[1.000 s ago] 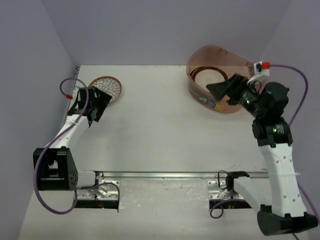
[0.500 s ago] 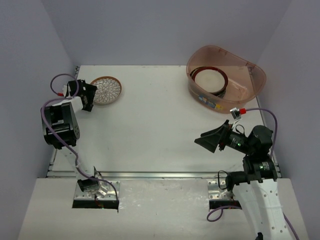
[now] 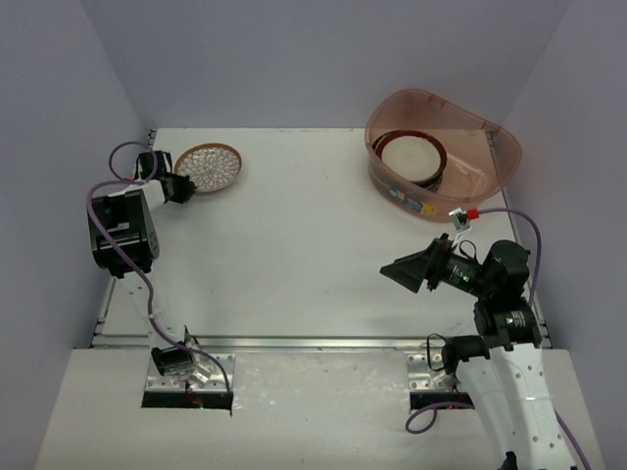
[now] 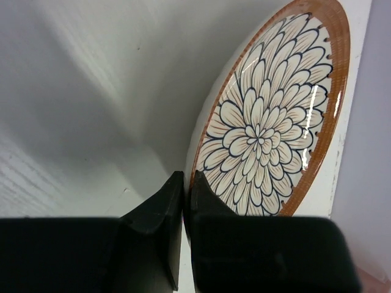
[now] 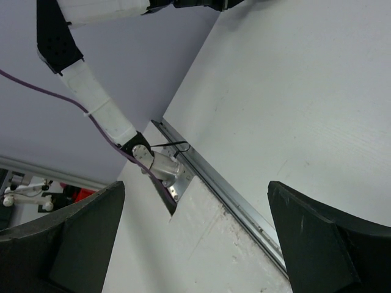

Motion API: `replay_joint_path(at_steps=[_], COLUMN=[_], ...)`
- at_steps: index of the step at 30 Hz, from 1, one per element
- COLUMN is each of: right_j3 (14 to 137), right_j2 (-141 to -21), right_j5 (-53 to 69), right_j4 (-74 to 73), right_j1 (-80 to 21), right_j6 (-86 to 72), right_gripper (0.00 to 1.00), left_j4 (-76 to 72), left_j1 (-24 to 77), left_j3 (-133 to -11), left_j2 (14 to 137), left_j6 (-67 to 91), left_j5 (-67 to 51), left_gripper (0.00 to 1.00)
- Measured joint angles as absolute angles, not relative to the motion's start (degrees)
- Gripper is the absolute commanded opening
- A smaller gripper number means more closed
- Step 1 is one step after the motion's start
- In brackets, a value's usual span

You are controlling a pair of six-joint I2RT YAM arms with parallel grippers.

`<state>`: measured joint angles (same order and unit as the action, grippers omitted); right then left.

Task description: Place the plates into the plastic bin on the countertop

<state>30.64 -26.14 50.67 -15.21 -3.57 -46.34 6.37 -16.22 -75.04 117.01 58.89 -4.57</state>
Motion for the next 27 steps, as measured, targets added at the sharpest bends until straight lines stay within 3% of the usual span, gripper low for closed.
replay_joint_path(at_steps=[4,7,11,18,21,23,25,26,27], right_j3=[29.3,31.0,39.4,57.7,60.2,62.2,63.9,64.5,64.6], right_j2=[-30.9,-39.5,-54.5,-73.5,-76.3,-78.1,-79.9,-80.7,-81.0], right_j5=[49.6,49.5,45.9,36.1,33.9,32.8,32.1,31.9,31.7], right_j4=[-9.9,-8.6,-12.7,-22.0,-23.8,-25.7,-26.8,-27.1,-27.2], right_j1=[-3.6,-3.9,-6.4,-13.6,-15.8,-17.3,-18.9,-19.6,-20.3], right_j6=[-49.5,-49.2,-45.0,-33.5,-30.8,-29.1,-27.4,-26.8,-26.4], right_gripper=[0.99,0.99,0.99,0.96,0.79,0.59,0.49,0.41,0.23], left_j4=[6.8,7.6,13.6,11.8,11.9,12.4,13.0,13.2,13.1], left_j1=[-15.5,-13.2,-2.4,16.3,20.9,23.1,24.7,25.3,25.7], left_j3=[-66.9,-54.0,-40.2,-33.4,-33.4,-33.3,-33.3,-33.3,-33.3], left_j2=[109.9,95.4,70.0,49.7,48.6,48.6,48.6,48.6,48.6], left_j6=[58.7,56.8,52.7,51.2,51.1,51.1,51.1,51.2,51.2], left_j5=[-4.5,-2.4,-0.3,-10.6,-12.9,-13.4,-13.7,-13.9,-14.0], left_gripper=[0.00,0.00,0.00,0.00,0.00,0.00,0.00,0.00,0.00])
